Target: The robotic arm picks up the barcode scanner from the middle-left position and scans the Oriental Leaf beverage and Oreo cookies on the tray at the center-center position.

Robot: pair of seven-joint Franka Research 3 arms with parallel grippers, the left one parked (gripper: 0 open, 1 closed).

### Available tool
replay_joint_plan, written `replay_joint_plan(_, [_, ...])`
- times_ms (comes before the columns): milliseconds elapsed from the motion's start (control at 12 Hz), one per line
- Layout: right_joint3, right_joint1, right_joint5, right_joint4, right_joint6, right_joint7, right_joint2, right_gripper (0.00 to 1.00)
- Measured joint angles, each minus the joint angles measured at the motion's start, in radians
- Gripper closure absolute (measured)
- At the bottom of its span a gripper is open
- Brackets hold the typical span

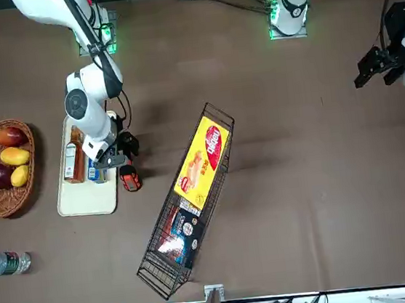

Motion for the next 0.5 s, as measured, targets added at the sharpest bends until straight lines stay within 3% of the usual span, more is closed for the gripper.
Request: replay_joint_plan(500, [-0.002,0.000,0.000,0.000,0.000,0.000,0.015,0.00])
